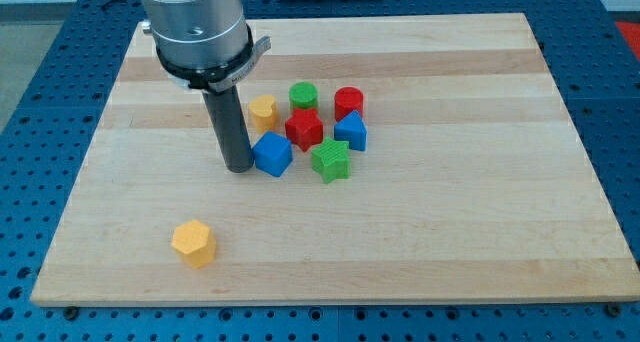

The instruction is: Move your arm closer to the yellow hexagon

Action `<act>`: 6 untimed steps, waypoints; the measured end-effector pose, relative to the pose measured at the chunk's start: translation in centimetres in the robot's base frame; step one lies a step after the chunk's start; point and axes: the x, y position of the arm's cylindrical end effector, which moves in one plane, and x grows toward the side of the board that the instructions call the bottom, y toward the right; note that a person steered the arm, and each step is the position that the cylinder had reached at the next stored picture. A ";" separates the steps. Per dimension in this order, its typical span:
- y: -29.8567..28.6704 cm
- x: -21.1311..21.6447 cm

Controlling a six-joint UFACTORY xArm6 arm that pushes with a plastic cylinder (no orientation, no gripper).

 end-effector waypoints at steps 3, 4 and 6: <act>1.6 5.6; 3.3 10.1; 0.4 15.3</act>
